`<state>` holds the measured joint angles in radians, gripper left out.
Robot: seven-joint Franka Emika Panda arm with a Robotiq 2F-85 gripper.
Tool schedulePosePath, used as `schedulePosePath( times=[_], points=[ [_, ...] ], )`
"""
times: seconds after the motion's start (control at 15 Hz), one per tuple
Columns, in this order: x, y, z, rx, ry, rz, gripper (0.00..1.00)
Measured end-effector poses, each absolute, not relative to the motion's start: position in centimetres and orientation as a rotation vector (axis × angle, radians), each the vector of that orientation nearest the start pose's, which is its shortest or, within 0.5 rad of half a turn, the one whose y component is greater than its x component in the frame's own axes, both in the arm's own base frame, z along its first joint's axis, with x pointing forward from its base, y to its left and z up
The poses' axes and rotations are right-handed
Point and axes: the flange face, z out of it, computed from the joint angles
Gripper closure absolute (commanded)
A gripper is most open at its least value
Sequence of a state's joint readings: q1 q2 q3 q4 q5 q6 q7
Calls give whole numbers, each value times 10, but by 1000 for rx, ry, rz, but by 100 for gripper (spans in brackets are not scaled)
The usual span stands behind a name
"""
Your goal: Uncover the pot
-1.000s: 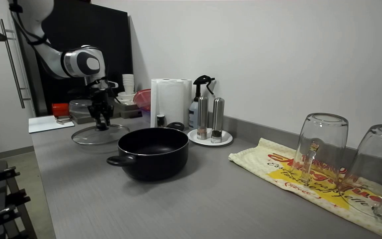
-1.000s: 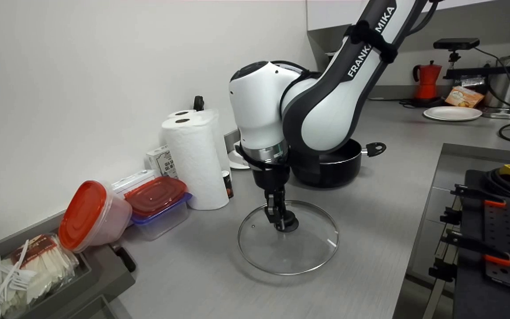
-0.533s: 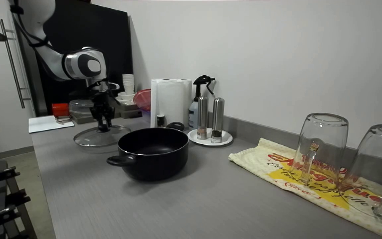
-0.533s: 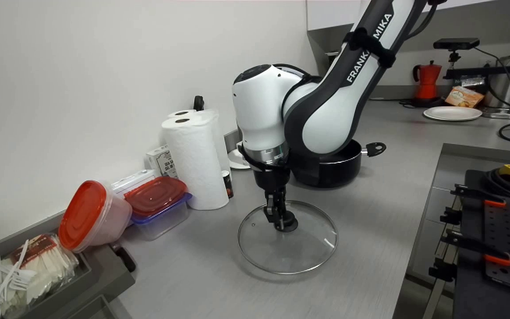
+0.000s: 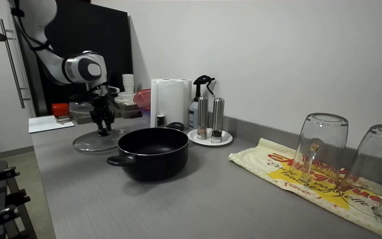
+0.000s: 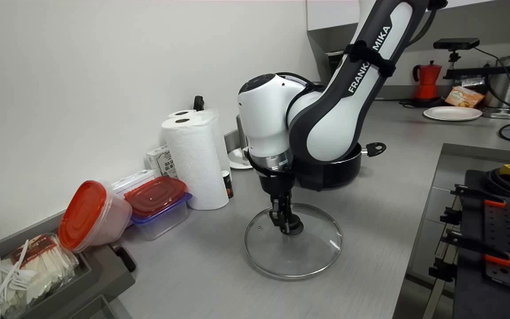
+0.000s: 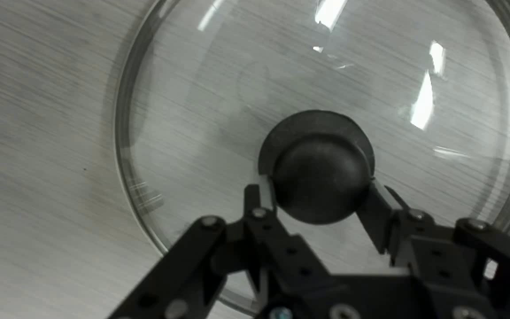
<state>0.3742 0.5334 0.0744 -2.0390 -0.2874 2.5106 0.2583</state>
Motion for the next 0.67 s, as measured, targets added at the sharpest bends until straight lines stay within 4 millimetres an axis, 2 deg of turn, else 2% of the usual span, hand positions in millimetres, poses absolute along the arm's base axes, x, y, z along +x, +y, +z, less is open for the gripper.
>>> schedulePosePath(
  times=[0.27, 0.33, 0.4, 0.47, 0.67],
  points=[
    [528, 253, 165, -3213, -675, 38, 76],
    [529, 253, 165, -3214, -674, 38, 44],
    [529, 252, 165, -3214, -673, 38, 49],
    [529, 252, 165, -3215, -671, 39, 45],
    [530, 250, 165, -3217, -668, 38, 44]
  ],
)
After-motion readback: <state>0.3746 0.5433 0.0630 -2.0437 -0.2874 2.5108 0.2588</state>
